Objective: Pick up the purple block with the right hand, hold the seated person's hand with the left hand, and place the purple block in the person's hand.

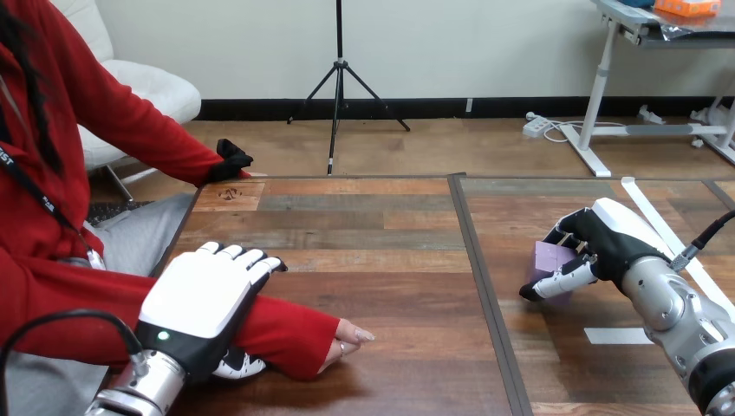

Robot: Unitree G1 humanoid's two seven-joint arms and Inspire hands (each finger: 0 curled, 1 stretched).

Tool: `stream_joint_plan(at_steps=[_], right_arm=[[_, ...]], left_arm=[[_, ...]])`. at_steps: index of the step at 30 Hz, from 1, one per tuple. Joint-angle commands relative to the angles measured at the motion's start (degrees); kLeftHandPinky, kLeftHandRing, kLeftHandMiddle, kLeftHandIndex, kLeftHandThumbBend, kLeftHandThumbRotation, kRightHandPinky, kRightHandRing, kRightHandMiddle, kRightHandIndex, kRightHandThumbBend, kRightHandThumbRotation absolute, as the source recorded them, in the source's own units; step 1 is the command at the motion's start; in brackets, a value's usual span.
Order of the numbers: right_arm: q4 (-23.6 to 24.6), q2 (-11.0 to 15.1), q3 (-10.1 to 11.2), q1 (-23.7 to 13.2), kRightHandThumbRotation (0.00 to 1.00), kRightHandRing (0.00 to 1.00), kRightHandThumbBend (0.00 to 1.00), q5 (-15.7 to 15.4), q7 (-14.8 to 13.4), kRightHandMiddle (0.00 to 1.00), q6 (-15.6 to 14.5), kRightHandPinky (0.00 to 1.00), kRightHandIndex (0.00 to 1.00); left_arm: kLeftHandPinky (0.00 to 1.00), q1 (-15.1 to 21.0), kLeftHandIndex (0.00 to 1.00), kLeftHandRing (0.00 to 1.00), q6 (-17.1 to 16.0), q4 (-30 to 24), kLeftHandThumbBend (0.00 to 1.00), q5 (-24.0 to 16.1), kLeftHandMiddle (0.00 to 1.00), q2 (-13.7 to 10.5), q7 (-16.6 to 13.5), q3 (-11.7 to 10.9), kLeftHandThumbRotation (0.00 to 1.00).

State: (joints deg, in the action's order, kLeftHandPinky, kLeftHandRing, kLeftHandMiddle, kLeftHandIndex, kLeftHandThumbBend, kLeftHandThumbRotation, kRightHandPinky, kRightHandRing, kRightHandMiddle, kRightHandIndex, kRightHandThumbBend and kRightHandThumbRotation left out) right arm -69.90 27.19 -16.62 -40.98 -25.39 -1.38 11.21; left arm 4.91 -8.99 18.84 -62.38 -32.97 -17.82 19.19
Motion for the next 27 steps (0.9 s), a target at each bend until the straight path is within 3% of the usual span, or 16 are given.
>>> stream_joint_plan(at_steps=[1,9,27], right_arm=[[3.2,0.8,1.2,-2.2,0.0,0.49,0.65,0.7,-0.4,0.53,0.8,0.45,0.51],[3.3,0.8,1.2,-2.1,0.0,0.49,0.65,0.7,-0.6,0.53,0.7,0.45,0.51],[3.2,0.9,1.1,-2.3,0.0,0.5,0.65,0.5,-0.5,0.54,0.6,0.46,0.52]], left_arm=[[0.87,3.7,0.83,0.86,0.0,3.2,0.93,-1.3,0.86,-1.2,-2.2,1.9,0.2],[0.86,5.1,0.83,0.86,0.3,5.0,0.92,-2.1,0.85,-1.5,-2.3,3.6,0.16],[0.86,6.4,0.82,0.86,1.0,5.4,0.96,-1.2,0.85,-2.5,2.2,5.0,0.12]])
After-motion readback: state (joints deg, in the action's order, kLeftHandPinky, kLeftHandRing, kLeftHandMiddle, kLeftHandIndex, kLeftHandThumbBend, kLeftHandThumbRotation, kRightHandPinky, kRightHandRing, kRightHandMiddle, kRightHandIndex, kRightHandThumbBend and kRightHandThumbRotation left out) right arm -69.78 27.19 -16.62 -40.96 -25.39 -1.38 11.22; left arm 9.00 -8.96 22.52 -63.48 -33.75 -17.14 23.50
